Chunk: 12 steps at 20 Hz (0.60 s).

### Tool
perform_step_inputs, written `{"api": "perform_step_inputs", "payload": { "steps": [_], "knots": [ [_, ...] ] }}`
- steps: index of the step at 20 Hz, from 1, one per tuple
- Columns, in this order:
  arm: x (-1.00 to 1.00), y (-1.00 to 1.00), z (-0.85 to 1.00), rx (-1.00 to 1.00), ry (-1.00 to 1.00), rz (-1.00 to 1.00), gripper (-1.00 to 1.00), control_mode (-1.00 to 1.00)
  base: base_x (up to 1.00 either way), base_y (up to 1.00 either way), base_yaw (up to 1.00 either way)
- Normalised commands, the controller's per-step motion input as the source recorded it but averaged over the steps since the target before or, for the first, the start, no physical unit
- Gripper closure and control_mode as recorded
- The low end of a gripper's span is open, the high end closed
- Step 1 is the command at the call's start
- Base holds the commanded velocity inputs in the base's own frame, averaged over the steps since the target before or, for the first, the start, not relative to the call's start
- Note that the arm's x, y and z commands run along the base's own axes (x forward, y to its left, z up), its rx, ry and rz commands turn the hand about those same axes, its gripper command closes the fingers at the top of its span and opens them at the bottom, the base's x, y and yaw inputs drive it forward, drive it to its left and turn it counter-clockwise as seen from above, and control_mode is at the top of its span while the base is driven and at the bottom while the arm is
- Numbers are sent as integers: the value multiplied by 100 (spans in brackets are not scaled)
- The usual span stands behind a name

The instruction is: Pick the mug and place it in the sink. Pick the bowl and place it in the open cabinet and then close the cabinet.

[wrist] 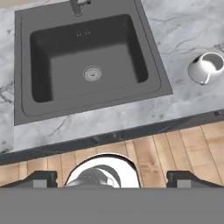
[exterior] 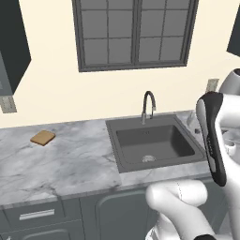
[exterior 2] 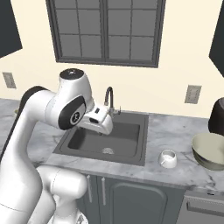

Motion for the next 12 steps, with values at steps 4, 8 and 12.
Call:
{"api": "perform_step_inputs", "payload": {
  "steps": [4, 8, 12],
  "knots": [
    [-20, -37, -31, 0, 2, -12, -100, -100, 0, 0, 0],
    [-16, -43, -23, 0, 2, -9, -100, -100, 0, 0, 0],
    [-18, -43, -15, 0, 5, -11, -100, -100, 0, 0, 0]
  ]
}}
